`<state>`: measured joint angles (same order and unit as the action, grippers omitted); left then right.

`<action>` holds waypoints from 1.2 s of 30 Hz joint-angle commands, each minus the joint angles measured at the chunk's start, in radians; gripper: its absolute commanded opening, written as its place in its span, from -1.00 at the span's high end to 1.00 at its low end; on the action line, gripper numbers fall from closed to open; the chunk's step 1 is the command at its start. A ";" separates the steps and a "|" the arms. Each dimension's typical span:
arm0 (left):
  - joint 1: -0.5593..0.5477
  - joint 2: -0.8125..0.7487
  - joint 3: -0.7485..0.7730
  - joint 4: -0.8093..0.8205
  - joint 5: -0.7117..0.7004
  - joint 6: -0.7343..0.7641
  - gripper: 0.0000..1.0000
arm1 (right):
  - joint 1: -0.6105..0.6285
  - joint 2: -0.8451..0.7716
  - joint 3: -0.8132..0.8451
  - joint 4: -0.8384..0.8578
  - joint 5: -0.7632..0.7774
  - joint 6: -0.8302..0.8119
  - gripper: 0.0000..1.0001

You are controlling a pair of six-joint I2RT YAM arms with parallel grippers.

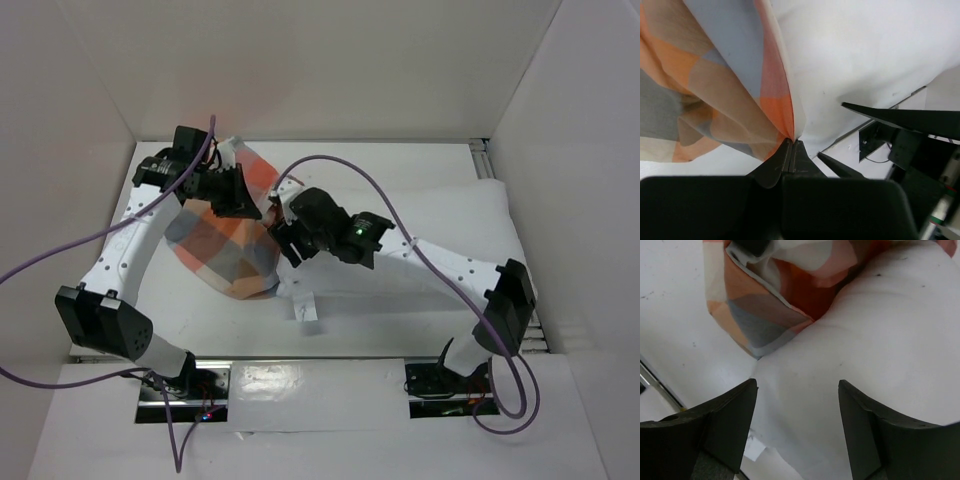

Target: Put the pillow into the pillowcase

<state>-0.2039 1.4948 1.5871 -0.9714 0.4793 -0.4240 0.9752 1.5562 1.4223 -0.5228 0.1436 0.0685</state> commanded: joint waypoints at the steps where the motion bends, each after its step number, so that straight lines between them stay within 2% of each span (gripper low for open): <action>1: 0.008 -0.001 0.030 0.007 -0.002 -0.012 1.00 | -0.012 0.042 -0.014 0.148 -0.058 -0.110 -0.47; 5: 0.017 -0.010 0.008 0.007 -0.002 -0.021 1.00 | -0.012 0.094 -0.051 0.262 -0.096 -0.144 -0.40; 12: 0.026 -0.010 -0.001 0.007 -0.002 -0.010 1.00 | -0.021 0.240 -0.013 0.346 -0.188 -0.193 -0.35; 14: 0.035 -0.019 -0.001 0.007 -0.002 -0.010 1.00 | -0.021 0.278 -0.003 0.377 -0.188 -0.193 -0.24; 16: 0.035 -0.019 -0.001 0.007 -0.002 -0.010 1.00 | -0.033 0.278 -0.016 0.405 -0.199 -0.180 -0.05; 17: 0.035 -0.019 -0.001 0.007 -0.002 -0.010 1.00 | -0.033 0.278 -0.034 0.429 -0.199 -0.165 0.31; 20: 0.044 -0.019 -0.001 0.007 -0.002 -0.010 1.00 | -0.033 0.243 -0.066 0.451 -0.187 -0.132 0.96; 31: 0.074 -0.019 -0.001 0.007 -0.011 -0.001 1.00 | -0.013 -0.017 -0.293 0.412 -0.196 -0.079 1.00; 35: 0.074 -0.010 -0.001 0.007 -0.011 0.010 1.00 | -0.013 -0.029 -0.304 0.412 -0.121 -0.084 1.00; 36: 0.074 -0.010 -0.001 0.007 -0.011 0.010 1.00 | -0.013 -0.010 -0.277 0.402 -0.121 -0.099 0.92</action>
<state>-0.1368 1.4948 1.5829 -0.9730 0.4507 -0.4221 0.9554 1.5360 1.1259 -0.1215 -0.0219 -0.0227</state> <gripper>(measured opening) 0.025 0.023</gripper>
